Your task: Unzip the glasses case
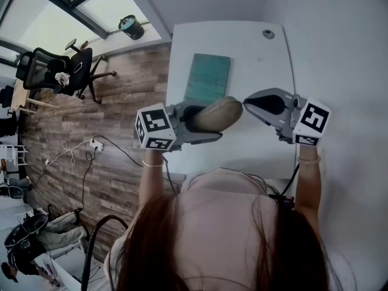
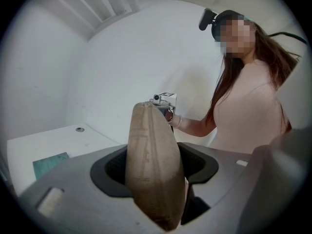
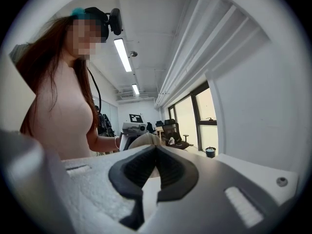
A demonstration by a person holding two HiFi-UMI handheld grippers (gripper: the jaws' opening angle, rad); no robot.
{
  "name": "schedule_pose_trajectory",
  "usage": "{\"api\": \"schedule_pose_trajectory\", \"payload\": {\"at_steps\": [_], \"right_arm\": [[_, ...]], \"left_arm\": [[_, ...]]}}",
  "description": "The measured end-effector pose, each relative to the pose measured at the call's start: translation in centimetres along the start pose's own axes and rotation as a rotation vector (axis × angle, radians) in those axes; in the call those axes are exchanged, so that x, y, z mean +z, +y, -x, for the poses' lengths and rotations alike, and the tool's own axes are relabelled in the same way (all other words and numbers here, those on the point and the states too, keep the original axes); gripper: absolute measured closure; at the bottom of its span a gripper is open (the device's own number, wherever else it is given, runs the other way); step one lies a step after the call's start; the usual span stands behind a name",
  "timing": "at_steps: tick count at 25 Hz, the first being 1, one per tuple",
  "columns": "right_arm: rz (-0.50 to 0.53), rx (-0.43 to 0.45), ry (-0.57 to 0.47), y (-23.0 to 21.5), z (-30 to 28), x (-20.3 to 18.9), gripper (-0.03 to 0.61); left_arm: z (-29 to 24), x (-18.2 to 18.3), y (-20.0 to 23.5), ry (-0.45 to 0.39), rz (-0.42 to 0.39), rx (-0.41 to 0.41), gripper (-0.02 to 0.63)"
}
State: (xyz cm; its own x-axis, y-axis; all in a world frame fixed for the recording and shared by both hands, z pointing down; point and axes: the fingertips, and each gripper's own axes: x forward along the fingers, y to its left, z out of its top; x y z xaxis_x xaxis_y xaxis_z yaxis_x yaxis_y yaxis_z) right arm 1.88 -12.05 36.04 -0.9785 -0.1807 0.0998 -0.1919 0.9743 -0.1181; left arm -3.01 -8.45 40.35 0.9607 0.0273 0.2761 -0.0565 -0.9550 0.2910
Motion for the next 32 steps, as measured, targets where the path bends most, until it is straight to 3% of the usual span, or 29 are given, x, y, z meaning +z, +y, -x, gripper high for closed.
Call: {"api": "schedule_pose_trajectory", "payload": {"at_steps": [16,32], "right_arm": [[-0.038,-0.019,-0.036,-0.4,0.0,-0.7,0.575],[-0.063,-0.082,-0.117,-1.1,0.1,0.7,0.575]], "left_arm": [[0.3,0.8,0.1,-0.141,0.091,-0.043,0.325],[0.9,2.6,0.6,-0.351,0.193,-0.093,0.324]]}}
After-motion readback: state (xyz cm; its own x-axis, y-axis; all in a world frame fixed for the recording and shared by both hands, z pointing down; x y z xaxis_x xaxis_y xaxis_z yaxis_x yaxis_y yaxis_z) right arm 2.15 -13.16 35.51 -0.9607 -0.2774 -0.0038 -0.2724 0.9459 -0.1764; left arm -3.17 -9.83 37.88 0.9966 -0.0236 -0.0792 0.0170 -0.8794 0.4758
